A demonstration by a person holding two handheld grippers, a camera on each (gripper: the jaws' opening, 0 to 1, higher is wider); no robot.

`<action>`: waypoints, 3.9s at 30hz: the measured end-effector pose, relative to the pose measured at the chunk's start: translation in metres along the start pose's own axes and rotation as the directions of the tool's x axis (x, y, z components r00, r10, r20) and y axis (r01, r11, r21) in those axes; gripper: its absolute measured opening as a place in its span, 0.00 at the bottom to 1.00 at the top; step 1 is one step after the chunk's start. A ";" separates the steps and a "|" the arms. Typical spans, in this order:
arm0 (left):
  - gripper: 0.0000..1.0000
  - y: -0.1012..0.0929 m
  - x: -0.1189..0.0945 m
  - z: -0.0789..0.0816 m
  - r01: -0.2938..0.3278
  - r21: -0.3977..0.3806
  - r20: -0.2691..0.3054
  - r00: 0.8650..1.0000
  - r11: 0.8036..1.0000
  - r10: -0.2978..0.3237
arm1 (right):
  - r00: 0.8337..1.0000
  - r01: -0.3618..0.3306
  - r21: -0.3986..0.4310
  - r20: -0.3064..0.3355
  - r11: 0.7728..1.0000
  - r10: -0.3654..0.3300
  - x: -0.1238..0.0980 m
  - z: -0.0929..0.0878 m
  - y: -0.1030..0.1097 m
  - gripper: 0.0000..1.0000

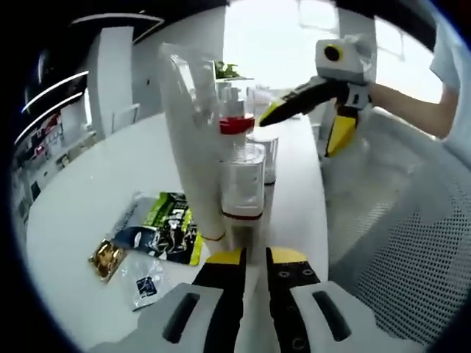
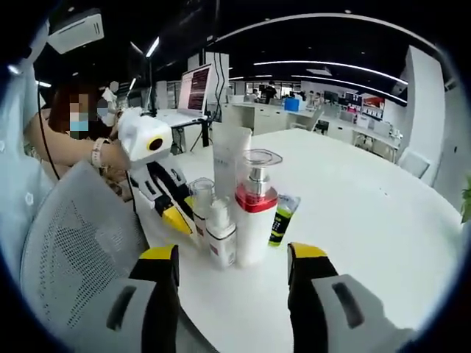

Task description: Arrange the skincare products in the storage area until every visible bottle or jar stands upright without overlapping.

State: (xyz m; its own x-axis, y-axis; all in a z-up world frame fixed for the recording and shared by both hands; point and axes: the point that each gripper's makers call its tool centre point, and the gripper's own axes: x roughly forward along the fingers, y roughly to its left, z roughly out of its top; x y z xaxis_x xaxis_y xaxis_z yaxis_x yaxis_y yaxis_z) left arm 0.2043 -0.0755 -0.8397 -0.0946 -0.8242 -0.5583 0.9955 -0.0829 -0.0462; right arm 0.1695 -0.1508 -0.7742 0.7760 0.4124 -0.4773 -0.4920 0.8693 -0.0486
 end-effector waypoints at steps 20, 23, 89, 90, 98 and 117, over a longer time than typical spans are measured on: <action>0.05 0.005 0.009 -0.003 -0.010 -0.013 -0.039 0.999 1.000 0.009 | 0.995 0.081 0.008 -0.065 0.997 -0.080 0.032 -0.009 -0.019 0.56; 0.05 0.005 0.009 -0.002 -0.007 -0.007 -0.040 0.999 1.000 0.007 | 0.994 0.042 -0.020 -0.098 0.999 -0.044 0.042 -0.013 -0.013 0.55; 0.03 0.043 0.017 0.005 -0.075 0.142 -0.059 0.995 0.987 0.084 | 0.980 0.030 -0.123 -0.192 0.992 -0.053 0.059 -0.034 -0.029 0.13; 0.07 0.042 0.016 0.003 -0.076 0.127 -0.059 0.995 0.989 0.084 | 0.980 0.030 -0.117 -0.191 0.993 -0.052 0.059 -0.034 -0.029 0.13; 0.13 0.048 0.009 0.014 -0.093 0.109 -0.002 0.996 0.990 0.094 | 0.979 0.033 -0.105 -0.196 0.994 -0.053 0.059 -0.036 -0.030 0.13; 0.14 0.035 -0.025 0.114 -0.020 0.133 0.281 0.960 0.991 -0.019 | 0.978 0.033 -0.112 -0.199 0.993 -0.055 0.059 -0.036 -0.029 0.13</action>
State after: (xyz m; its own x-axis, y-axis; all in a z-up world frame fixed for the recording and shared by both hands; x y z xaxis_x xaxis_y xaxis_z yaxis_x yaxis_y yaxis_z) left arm 0.2411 -0.1217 -0.7327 -0.1115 -0.9468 -0.3020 0.9873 -0.1402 0.0751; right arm 0.2158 -0.1618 -0.8326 0.7075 0.3017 -0.6391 -0.5073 0.8464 -0.1620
